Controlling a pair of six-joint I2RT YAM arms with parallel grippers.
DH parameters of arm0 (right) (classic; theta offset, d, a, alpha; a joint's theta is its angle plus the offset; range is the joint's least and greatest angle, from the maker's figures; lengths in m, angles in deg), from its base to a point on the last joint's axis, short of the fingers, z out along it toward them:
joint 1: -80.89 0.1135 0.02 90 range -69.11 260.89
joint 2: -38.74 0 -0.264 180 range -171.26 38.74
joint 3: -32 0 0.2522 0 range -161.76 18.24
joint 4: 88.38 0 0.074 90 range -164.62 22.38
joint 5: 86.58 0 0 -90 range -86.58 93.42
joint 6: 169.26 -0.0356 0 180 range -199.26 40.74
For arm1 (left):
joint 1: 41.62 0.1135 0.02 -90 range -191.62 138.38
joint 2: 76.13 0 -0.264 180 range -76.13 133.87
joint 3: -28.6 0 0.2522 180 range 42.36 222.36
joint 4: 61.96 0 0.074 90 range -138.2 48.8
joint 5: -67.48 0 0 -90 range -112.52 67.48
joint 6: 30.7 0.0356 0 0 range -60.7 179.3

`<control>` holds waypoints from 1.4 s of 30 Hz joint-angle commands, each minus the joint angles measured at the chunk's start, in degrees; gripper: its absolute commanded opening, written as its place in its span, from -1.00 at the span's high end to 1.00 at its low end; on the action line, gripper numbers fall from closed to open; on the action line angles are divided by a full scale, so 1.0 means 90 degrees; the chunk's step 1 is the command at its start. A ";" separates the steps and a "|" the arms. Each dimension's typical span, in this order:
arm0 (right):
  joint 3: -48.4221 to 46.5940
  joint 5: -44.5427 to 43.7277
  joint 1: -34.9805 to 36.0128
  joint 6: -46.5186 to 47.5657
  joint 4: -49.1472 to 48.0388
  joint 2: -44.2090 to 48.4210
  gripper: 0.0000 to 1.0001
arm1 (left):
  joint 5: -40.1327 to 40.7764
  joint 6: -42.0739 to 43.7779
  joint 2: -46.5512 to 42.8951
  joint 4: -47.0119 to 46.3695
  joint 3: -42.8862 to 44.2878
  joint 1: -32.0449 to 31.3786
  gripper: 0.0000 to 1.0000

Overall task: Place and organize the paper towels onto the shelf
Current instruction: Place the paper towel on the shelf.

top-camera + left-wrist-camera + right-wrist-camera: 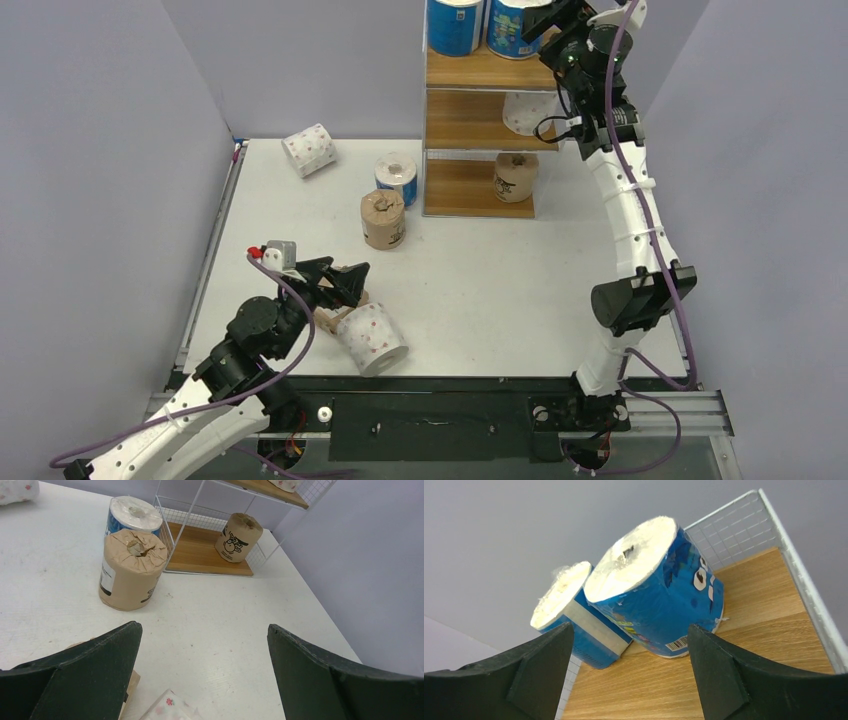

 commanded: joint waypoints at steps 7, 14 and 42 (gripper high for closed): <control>-0.0228 0.0372 -0.0024 -0.0176 -0.0288 -0.0508 -0.58 | -0.0045 -0.0049 -0.0120 -0.0239 0.0068 0.0014 -0.93; -0.0132 0.0501 -0.0005 -0.0116 -0.0535 -0.0691 -0.58 | -0.0015 -0.0022 -0.0073 -0.0261 0.0057 0.0015 -0.93; -0.0397 0.1096 0.0059 -0.0577 -0.0518 -0.1147 -0.56 | -0.0040 -0.0042 0.0256 -0.0476 0.0064 0.0007 -0.93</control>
